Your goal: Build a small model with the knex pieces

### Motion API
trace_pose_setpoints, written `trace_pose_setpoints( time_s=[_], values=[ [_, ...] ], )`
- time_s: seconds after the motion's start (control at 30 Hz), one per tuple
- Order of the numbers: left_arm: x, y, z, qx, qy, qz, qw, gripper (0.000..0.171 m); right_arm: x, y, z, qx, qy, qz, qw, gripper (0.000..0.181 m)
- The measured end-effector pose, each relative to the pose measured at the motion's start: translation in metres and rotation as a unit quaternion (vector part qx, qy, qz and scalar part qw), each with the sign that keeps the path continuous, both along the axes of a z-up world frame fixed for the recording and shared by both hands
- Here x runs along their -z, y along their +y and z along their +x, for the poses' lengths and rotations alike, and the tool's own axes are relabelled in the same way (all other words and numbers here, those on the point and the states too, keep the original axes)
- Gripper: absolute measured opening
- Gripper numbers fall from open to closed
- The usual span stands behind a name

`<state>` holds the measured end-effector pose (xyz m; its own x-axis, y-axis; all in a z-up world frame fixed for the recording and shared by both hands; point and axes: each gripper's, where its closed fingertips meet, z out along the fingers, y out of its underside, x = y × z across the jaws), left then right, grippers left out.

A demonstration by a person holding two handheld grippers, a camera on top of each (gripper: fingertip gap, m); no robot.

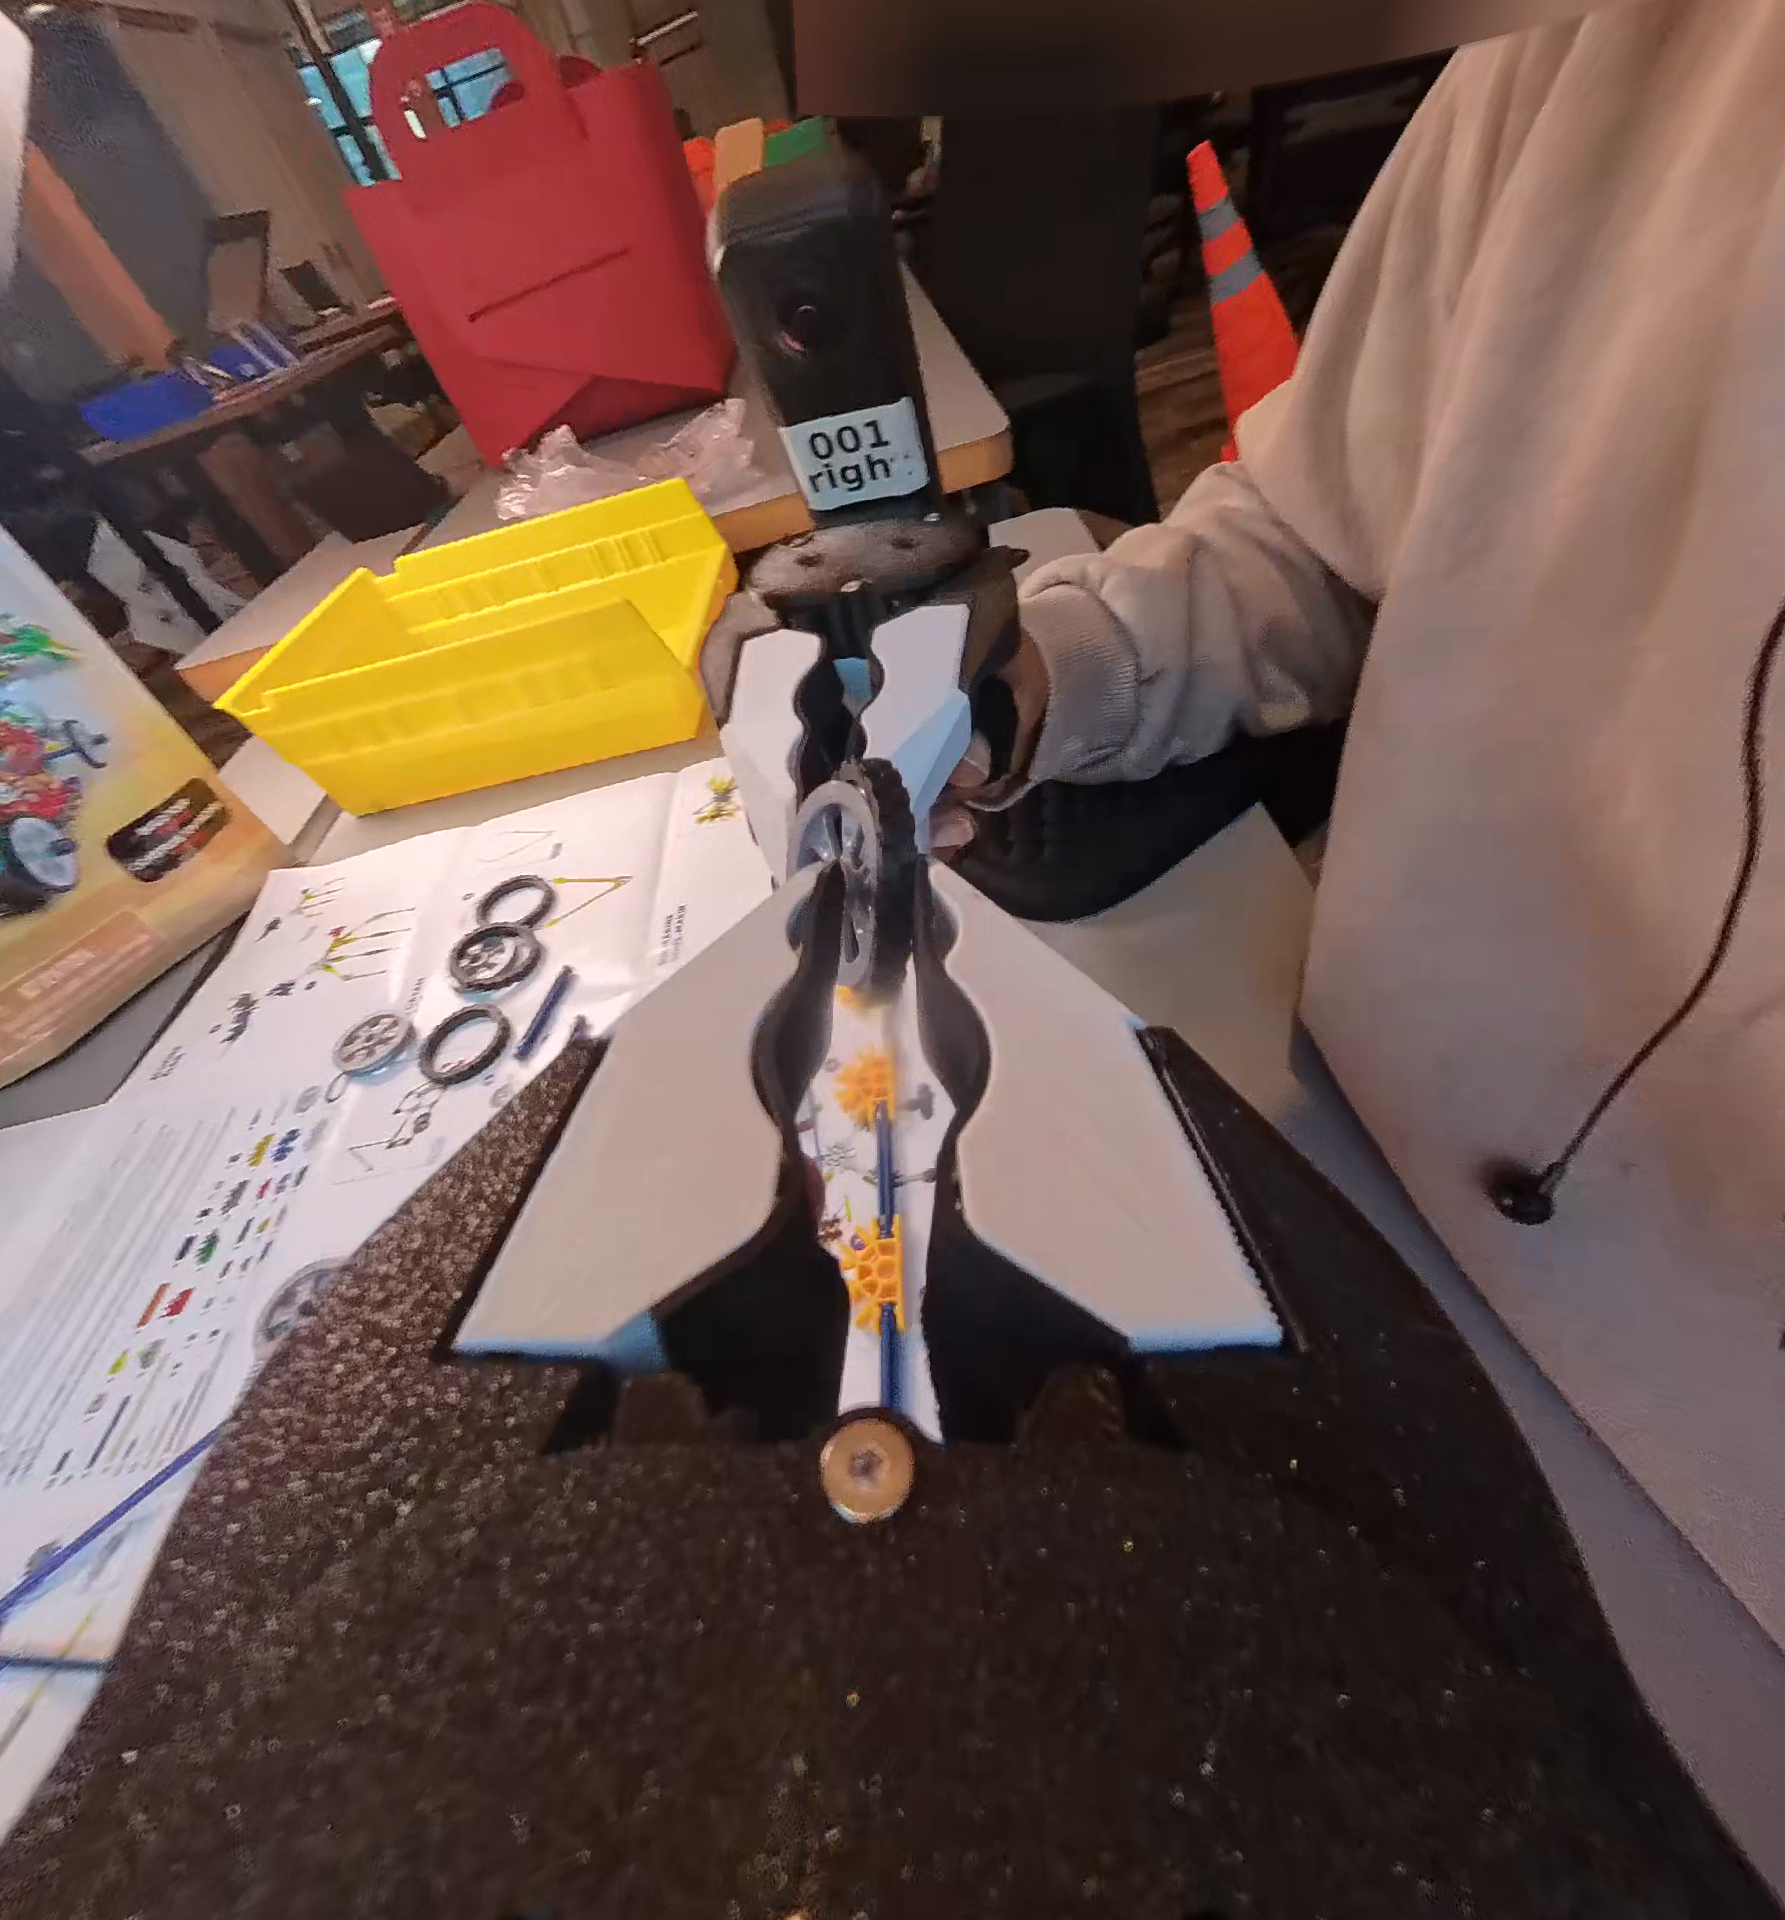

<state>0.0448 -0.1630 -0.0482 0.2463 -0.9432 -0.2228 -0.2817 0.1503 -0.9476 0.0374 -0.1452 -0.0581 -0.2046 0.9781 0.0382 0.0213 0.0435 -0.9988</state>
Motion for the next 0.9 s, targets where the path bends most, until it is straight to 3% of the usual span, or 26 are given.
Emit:
trace_pose_setpoints(
  time_s=[0.13, 0.27, 0.57, 0.7, 0.77, 0.9],
  values=[
    [-0.007, -0.021, 0.003, 0.088, -0.046, -0.057, 0.993, 0.010, -0.004, -0.026, 0.008, -0.097, 0.000, -0.010, 0.995, 0.003],
    [-0.006, -0.022, 0.004, 0.131, -0.110, -0.125, 0.977, 0.011, -0.001, -0.030, 0.013, -0.160, -0.025, -0.022, 0.987, 0.003],
    [-0.003, -0.028, 0.006, 0.225, -0.221, -0.260, 0.913, 0.010, 0.003, -0.050, 0.024, -0.265, -0.040, -0.091, 0.959, 0.001],
    [0.002, -0.015, 0.009, 0.199, -0.235, -0.271, 0.912, 0.006, 0.008, -0.047, 0.026, -0.276, -0.037, -0.128, 0.952, 0.000],
    [0.002, -0.002, 0.004, 0.156, -0.237, -0.252, 0.925, 0.005, 0.018, -0.027, 0.017, -0.212, -0.048, -0.128, 0.968, 0.004],
    [0.014, 0.029, -0.002, 0.014, -0.174, -0.155, 0.972, 0.005, 0.032, 0.012, 0.005, -0.078, -0.055, -0.171, 0.981, 0.007]
  ],
)
